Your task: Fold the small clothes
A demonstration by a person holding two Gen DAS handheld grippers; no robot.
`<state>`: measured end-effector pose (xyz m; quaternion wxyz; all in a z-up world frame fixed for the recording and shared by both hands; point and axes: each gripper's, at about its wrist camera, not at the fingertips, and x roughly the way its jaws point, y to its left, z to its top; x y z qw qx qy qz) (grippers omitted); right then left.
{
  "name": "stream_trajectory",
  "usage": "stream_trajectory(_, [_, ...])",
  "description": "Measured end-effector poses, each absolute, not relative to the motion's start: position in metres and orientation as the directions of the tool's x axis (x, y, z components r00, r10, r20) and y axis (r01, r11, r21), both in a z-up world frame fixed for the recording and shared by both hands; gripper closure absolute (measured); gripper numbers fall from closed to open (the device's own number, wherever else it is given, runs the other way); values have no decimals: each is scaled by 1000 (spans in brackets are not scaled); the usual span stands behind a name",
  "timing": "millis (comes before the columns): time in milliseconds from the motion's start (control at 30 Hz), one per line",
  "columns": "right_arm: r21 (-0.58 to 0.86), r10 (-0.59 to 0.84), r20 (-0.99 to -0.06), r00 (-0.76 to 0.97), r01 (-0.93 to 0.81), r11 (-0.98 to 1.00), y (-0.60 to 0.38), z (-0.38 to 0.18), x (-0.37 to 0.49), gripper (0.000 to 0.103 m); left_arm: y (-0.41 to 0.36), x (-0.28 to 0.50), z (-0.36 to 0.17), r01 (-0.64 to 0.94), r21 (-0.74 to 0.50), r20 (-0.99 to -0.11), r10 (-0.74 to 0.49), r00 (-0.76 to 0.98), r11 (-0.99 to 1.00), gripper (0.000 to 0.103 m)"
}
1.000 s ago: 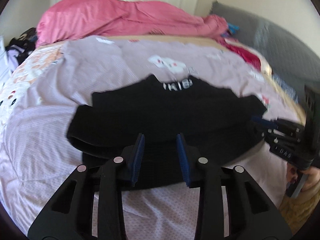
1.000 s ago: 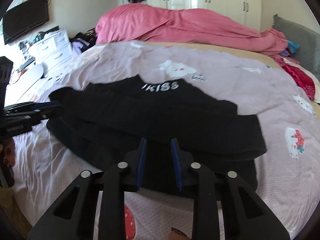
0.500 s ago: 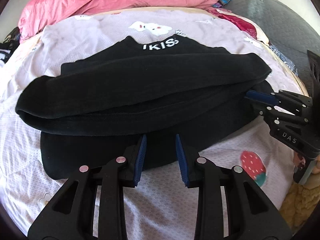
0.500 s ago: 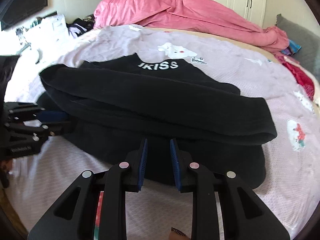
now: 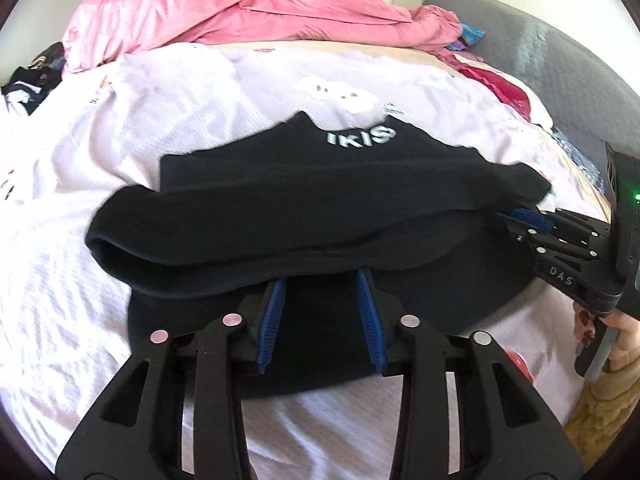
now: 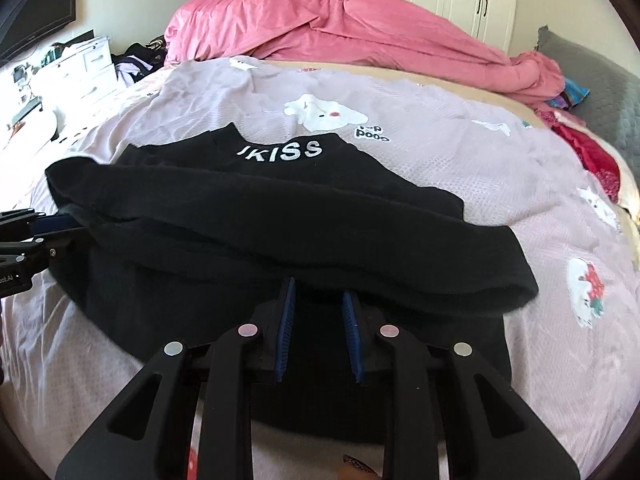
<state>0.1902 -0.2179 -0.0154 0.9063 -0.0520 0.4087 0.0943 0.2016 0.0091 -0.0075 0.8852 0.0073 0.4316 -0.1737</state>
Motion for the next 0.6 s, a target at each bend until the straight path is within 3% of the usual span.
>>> stream_trajectory(267, [112, 194, -767, 612, -170, 979, -236, -14, 227, 77, 30, 251, -17, 244, -165, -759, -281, 588, 956, 74])
stream_trajectory(400, [84, 144, -743, 654, -122, 989, -245, -1, 243, 74, 44, 266, -14, 200, -163, -747, -254, 615, 966, 64])
stream_trajectory(600, [129, 123, -716, 687, -42, 991, -271, 2, 257, 73, 72, 281, -5, 128, -232, -720, -258, 644, 964, 61])
